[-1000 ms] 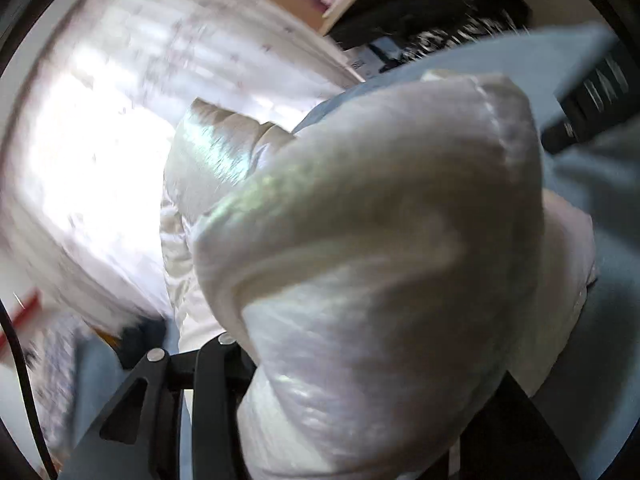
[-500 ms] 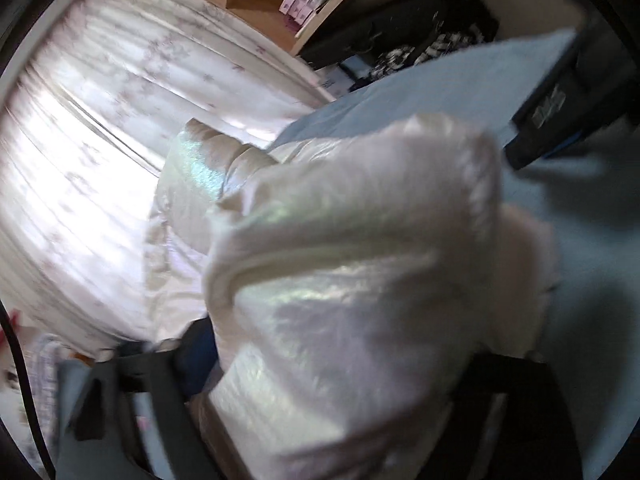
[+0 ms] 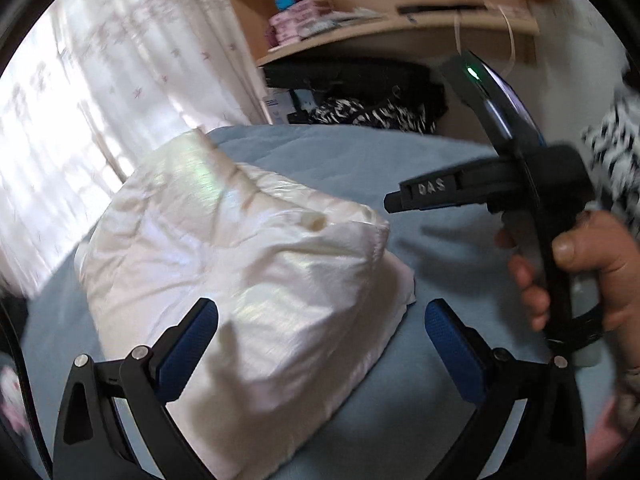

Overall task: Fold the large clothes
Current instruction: 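Carry the folded jacket bundle with both grippers and set it on the bed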

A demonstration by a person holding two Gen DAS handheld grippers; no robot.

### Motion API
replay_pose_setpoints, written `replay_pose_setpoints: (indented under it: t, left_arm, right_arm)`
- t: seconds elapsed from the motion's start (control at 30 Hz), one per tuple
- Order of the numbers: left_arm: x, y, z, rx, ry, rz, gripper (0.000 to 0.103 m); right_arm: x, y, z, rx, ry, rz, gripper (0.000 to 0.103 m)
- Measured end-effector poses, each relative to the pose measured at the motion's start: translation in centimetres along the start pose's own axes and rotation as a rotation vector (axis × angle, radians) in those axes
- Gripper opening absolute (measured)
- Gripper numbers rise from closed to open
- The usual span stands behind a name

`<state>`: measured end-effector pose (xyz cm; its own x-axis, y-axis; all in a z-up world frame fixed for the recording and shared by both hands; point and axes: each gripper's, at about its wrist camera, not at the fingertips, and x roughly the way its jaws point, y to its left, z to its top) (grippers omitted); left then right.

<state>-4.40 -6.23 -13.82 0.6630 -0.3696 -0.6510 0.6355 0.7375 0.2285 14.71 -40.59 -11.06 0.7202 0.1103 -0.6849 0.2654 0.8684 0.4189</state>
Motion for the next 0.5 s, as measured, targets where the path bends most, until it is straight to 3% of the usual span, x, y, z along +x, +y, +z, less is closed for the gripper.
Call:
replay_pose_setpoints:
  t: [0.1,0.2,0.27,0.4,0.5]
  left_arm:
    - [-0.9,2.8,1.3,-0.116,-0.009,-0.025,0.102]
    - [0.0,7.1,1.3,-0.221,-0.017,0.005,0.102]
    - [-0.3,9.3,1.0,-0.29,-0.018,0.033,0.102]
    - [0.7,16.0,-0.4,-0.53,0.028,0.052,0.102]
    - [2.8,19.3,-1.1,-0.633,0.07,0.063,0.102]
  right_arm:
    - [-1.2,1.6,0.1,-0.076,-0.006,0.014,0.046]
    - [-2.4,3.0,0.4,-0.124,0.015,0.066,0.048]
    - [-3.4,4.2,0.8,-0.157,0.013,0.091,0.058]
    - [-4.4,6.7,2.6,-0.212,0.005,0.174,0.081]
    - [-3.7,9.2,4.6,-0.252,0.026,0.204,0.081]
